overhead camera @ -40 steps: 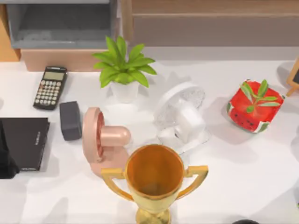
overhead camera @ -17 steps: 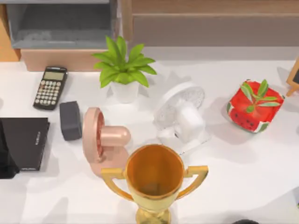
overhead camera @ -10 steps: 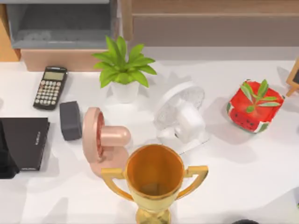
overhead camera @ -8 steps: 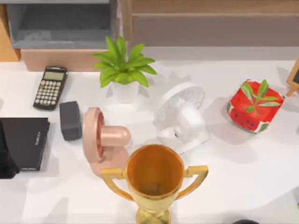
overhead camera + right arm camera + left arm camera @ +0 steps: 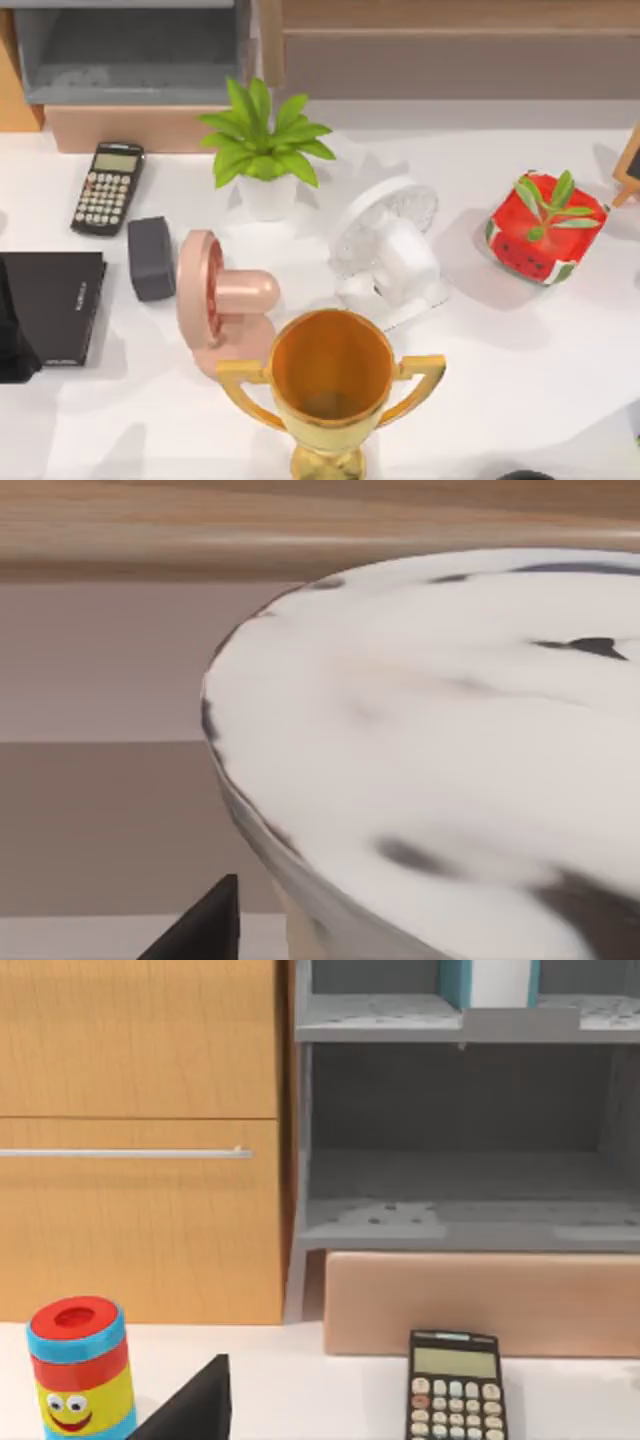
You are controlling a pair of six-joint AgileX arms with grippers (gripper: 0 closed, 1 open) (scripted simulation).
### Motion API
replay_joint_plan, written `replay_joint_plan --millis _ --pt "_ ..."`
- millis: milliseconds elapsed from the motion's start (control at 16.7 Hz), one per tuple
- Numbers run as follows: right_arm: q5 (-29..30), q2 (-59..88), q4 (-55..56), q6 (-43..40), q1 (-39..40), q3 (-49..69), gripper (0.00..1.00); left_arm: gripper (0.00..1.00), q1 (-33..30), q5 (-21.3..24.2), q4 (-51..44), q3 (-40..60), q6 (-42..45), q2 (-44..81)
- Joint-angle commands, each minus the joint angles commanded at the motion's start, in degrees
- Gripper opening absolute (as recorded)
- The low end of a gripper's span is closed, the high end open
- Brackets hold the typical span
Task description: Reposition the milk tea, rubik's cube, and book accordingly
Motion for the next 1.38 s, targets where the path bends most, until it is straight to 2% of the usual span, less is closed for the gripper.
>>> replay_joint_plan --millis 480,900,1380 --pt "-0.7 -5.8 -2.6 3.7 -5.4 -2.4 1.00 1.00 0.0 0.0 0.0 0.0 0.0 0.0" --pt "-2.1 -3.3 3.5 -0.2 -2.1 -7.0 1.00 1.00 0.0 0.0 0.0 0.0 0.0 0.0" --pt "-2.9 -4.7 2.4 0.3 -3.9 -7.1 1.00 1.00 0.0 0.0 0.0 0.0 0.0 0.0"
